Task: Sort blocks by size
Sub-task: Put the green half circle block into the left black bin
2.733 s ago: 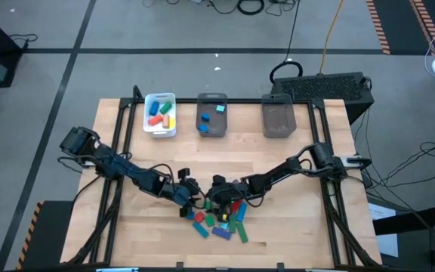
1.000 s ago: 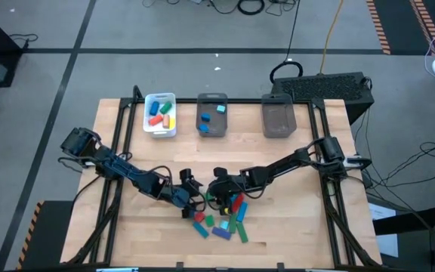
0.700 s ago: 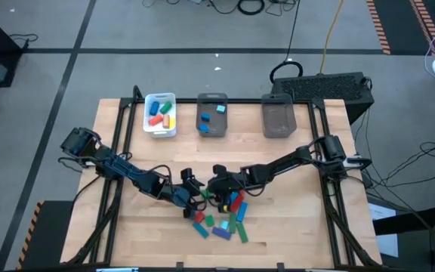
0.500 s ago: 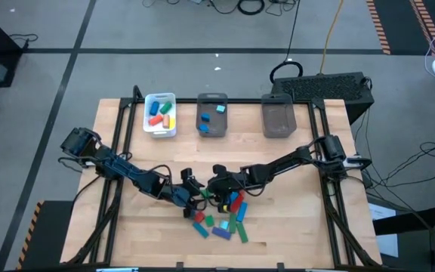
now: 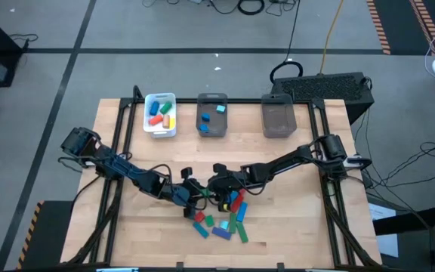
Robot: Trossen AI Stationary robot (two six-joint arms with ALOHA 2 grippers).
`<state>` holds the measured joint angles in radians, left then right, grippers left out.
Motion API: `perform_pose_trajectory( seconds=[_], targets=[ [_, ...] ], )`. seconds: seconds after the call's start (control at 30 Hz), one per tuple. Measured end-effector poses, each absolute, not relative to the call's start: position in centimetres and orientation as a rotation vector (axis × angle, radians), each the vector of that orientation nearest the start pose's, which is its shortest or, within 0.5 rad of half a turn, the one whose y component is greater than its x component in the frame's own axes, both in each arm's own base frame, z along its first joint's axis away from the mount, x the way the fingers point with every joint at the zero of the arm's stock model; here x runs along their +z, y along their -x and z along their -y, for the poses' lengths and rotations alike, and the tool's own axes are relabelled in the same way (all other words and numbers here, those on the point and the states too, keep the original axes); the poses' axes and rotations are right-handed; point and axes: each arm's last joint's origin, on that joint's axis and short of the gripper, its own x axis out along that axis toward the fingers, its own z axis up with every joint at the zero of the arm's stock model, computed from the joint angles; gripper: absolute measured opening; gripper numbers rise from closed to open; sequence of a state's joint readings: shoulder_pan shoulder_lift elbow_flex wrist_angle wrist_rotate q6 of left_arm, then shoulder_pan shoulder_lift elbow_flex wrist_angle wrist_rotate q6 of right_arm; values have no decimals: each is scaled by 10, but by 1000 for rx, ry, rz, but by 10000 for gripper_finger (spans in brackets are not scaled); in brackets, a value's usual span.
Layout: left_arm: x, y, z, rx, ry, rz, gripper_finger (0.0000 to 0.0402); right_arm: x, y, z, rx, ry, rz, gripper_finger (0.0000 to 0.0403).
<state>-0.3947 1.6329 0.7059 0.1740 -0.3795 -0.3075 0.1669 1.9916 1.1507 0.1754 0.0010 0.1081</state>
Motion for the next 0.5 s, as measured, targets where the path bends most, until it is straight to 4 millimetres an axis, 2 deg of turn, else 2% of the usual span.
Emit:
perform_pose_trajectory(
  seconds=[0.13,0.27,0.5],
  targets=[
    [142,-283,101,105,9,-695,137,149,-402,-65,93,-41,-702,170],
    [144,-288,92,131,-17,-716,137,163,-389,-59,-43,-3,-786,195],
    [154,-303,65,181,-98,-745,137,185,-360,-48,-279,47,-921,206]
  ],
)
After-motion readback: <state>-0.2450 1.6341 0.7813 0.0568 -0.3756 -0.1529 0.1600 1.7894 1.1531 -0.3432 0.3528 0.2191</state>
